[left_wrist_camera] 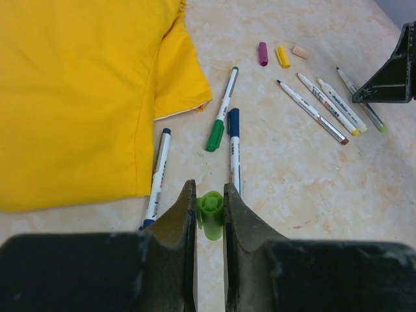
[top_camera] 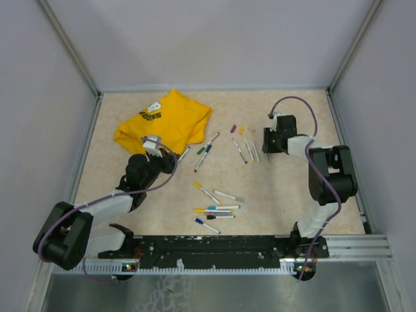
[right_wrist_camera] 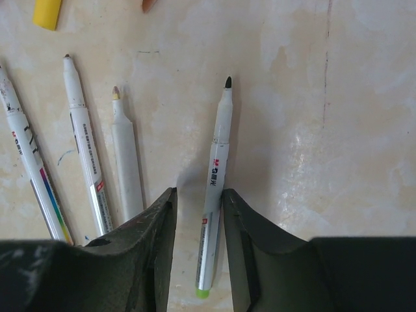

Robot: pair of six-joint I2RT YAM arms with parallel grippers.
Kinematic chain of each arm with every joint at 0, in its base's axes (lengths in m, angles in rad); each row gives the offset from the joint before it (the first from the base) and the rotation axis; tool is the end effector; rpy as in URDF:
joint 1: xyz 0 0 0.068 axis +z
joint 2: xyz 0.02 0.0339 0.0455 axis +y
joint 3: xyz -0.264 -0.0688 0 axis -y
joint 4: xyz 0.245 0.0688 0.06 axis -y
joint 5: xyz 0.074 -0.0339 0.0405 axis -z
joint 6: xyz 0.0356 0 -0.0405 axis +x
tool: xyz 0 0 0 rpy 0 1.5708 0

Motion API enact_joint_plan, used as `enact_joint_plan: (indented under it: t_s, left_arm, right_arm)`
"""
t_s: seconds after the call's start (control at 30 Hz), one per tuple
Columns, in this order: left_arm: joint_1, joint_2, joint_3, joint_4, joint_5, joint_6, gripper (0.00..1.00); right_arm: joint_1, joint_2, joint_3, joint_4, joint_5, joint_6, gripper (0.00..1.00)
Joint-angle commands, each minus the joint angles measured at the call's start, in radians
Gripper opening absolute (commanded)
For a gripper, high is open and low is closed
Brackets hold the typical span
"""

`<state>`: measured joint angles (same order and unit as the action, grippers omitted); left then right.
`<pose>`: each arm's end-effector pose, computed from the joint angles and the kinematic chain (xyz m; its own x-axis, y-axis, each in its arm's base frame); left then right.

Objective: Open the pen caps
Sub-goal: Place the pen at the center of the board.

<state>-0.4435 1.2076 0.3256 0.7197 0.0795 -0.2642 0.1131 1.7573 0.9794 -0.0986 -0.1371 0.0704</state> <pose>0.2122 -0.1040 0.1916 -0.2711 -0.1594 -0.9493 0.4431 0.8548 -0.2701 0.3527 0.0450 0.1598 -0.7757 -0.0180 -0.6309 -0.1445 0.9781 0.1498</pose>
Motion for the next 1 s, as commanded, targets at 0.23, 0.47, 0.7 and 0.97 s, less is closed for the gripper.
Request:
enact_joint_plan:
  t_s: [0.23,0.47,0.7,0.97]
  left_arm:
    - [-0.004,-0.059,-0.036,0.055,0.006,0.015,0.00]
    - [-0.005,-0.080,-0.017,0.022,0.034,-0.078,0.00]
    - [-0.103,0.004,0.116,-0.012,0.005,-0.130,0.00]
    - [-0.278,0.315,0.453,-0.112,-0.084,-0.186,0.00]
  right_arm:
    - [-0.003,-0.097,0.019,-0.036,-0.066,-0.054,0.40]
    - [-0.003,-0.172,0.012,-0.047,-0.117,-0.091,0.40]
    - [-0.004,-0.228,0.019,-0.076,-0.160,-0.140,0.40]
    - [-0.060,-0.295,0.020,-0.121,-0.340,-0.178,0.40]
